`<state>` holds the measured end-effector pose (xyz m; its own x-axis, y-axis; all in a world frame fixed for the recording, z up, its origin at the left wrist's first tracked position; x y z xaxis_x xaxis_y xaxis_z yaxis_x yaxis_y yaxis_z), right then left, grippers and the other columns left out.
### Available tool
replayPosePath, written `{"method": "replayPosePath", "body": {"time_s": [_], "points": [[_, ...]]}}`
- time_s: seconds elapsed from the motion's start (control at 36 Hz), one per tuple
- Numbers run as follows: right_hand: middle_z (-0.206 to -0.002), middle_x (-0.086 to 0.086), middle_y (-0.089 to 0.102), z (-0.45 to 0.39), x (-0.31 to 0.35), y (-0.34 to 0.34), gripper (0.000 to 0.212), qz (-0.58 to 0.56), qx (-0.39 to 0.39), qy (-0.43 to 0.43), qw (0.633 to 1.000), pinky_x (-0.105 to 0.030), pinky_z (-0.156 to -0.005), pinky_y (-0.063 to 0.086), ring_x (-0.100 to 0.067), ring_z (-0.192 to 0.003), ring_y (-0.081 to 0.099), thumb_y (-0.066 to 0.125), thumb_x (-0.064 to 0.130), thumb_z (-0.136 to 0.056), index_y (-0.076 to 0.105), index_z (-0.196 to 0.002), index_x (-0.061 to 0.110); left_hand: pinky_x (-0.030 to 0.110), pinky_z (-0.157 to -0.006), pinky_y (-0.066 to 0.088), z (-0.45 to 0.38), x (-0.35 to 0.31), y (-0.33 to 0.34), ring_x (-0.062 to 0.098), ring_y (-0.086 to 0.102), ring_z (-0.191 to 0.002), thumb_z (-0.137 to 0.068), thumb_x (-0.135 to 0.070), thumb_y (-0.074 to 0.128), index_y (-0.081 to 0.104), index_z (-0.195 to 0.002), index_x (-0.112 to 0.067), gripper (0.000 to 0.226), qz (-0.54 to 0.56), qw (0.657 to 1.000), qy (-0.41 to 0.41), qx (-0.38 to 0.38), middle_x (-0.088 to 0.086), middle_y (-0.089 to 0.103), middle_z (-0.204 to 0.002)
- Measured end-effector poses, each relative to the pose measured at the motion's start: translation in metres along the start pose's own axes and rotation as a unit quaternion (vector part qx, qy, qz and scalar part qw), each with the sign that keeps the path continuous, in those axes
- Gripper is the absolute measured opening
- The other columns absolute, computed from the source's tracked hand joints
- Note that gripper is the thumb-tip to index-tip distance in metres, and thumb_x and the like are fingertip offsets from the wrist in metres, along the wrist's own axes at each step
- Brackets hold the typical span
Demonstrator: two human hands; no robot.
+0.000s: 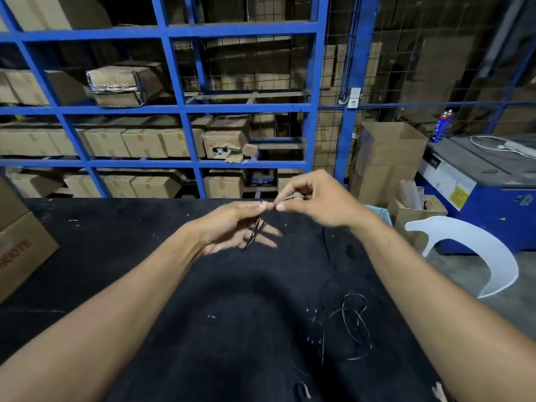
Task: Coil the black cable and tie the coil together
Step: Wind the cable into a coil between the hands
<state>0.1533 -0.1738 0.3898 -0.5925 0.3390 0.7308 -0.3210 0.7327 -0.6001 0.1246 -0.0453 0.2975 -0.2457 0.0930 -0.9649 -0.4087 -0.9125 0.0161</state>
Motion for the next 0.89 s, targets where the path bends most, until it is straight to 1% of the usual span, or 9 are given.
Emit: {"method": "replayPosePath", "body": {"time_s": [0.11, 0.22, 0.31, 0.39, 0.47, 0.58, 0.67, 0.81, 0.89], "points": [[-0.085, -0.005, 0.080, -0.013, 0.005, -0.017, 0.015, -0.060, -0.006, -0.014, 0.998, -0.032, -0.075, 0.055, -0.016, -0.074, 0.069, 0.087, 0.011, -0.082, 0.081, -0.094, 0.004, 0.066, -0.101, 0.035, 0.008, 0.003, 0.033, 0.054, 0.055, -0.131, -0.108, -0.045, 0.036, 0.043, -0.155, -0.029, 0.051, 0.041, 0.989, -0.029, 0.139, 0.031, 0.065, -0.134], [-0.066, 0.012, 0.072, -0.017, -0.010, -0.022, 0.019, -0.168, -0.015, 0.013, 0.986, -0.011, -0.064, 0.046, 0.002, -0.061, 0.062, 0.080, 0.002, -0.087, 0.077, -0.103, -0.008, 0.077, -0.109, 0.022, 0.018, -0.013, 0.050, 0.059, 0.050, -0.133, -0.108, -0.044, 0.032, 0.042, -0.156, -0.029, 0.052, 0.082, 0.973, 0.009, 0.214, 0.023, 0.075, -0.118], [-0.094, -0.016, 0.079, -0.015, -0.026, -0.017, 0.011, -0.221, -0.041, 0.039, 0.974, -0.021, -0.065, 0.044, -0.014, -0.078, 0.064, 0.078, 0.010, -0.090, 0.083, -0.100, 0.009, 0.085, -0.106, 0.016, 0.019, -0.025, 0.054, 0.060, 0.048, -0.135, -0.108, -0.043, 0.031, 0.036, -0.159, -0.029, 0.053, 0.119, 0.966, 0.047, 0.224, 0.020, 0.077, -0.115], [-0.095, -0.023, 0.077, -0.011, -0.051, -0.004, 0.015, -0.265, -0.081, 0.085, 0.957, -0.019, -0.062, 0.045, -0.010, -0.073, 0.066, 0.070, 0.006, -0.095, 0.081, -0.105, 0.011, 0.087, -0.104, 0.022, 0.013, -0.040, 0.053, 0.056, 0.047, -0.138, -0.108, -0.044, 0.030, 0.036, -0.159, -0.030, 0.053, 0.143, 0.965, 0.091, 0.199, 0.016, 0.077, -0.118], [-0.094, -0.022, 0.079, 0.000, -0.071, 0.026, 0.023, -0.289, -0.089, 0.144, 0.942, -0.026, -0.062, 0.052, -0.019, -0.077, 0.069, 0.061, 0.001, -0.100, 0.081, -0.106, 0.010, 0.083, -0.099, 0.034, 0.005, -0.053, 0.051, 0.051, 0.042, -0.144, -0.111, -0.043, 0.026, 0.034, -0.159, -0.033, 0.050, 0.169, 0.965, 0.113, 0.165, 0.020, 0.058, -0.149], [-0.072, -0.016, 0.074, 0.017, -0.087, 0.071, 0.023, -0.297, -0.077, 0.193, 0.932, -0.020, -0.047, 0.039, -0.017, -0.055, 0.056, 0.056, 0.007, -0.105, 0.079, -0.099, 0.005, 0.080, -0.096, 0.043, -0.005, -0.059, 0.035, 0.047, 0.040, -0.147, -0.110, -0.042, 0.032, 0.036, -0.159, -0.031, 0.050, 0.218, 0.960, 0.127, 0.120, 0.020, 0.041, -0.161], [-0.069, -0.015, 0.072, 0.029, -0.093, 0.087, 0.028, -0.305, -0.058, 0.215, 0.926, -0.020, -0.048, 0.031, -0.013, -0.048, 0.041, 0.051, 0.011, -0.108, 0.076, -0.122, 0.009, 0.083, -0.101, 0.035, -0.009, -0.059, 0.014, 0.043, 0.040, -0.148, -0.109, -0.043, 0.035, 0.040, -0.157, -0.033, 0.049, 0.211, 0.965, 0.137, 0.068, 0.019, 0.043, -0.160], [-0.085, -0.030, 0.075, 0.048, -0.071, 0.106, 0.028, -0.250, 0.048, 0.185, 0.949, -0.024, -0.057, 0.037, -0.012, -0.050, 0.043, 0.056, 0.028, -0.108, 0.078, -0.118, 0.015, 0.087, -0.106, 0.021, -0.006, -0.058, -0.033, 0.045, 0.036, -0.149, -0.107, -0.043, 0.040, 0.054, -0.148, -0.036, 0.044, 0.203, 0.968, 0.139, -0.039, 0.017, 0.048, -0.157], [-0.063, -0.007, 0.068, 0.048, -0.053, 0.096, 0.025, -0.189, 0.060, 0.160, 0.967, -0.018, -0.058, 0.036, -0.006, -0.050, 0.042, 0.059, 0.029, -0.106, 0.080, -0.112, 0.017, 0.085, -0.110, 0.016, -0.004, -0.051, -0.047, 0.044, 0.032, -0.152, -0.106, -0.045, 0.041, 0.065, -0.137, -0.041, 0.039, 0.162, 0.974, 0.132, -0.082, 0.014, 0.045, -0.160]]}}
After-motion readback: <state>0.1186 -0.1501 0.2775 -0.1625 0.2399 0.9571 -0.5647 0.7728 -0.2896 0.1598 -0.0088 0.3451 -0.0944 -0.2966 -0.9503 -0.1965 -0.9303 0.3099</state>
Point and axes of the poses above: each hand's wrist, its own z-axis away from the middle knuckle, its own y-axis out of the palm, x = y × z, the point moved 10 cm from there along -z, towards the middle knuckle
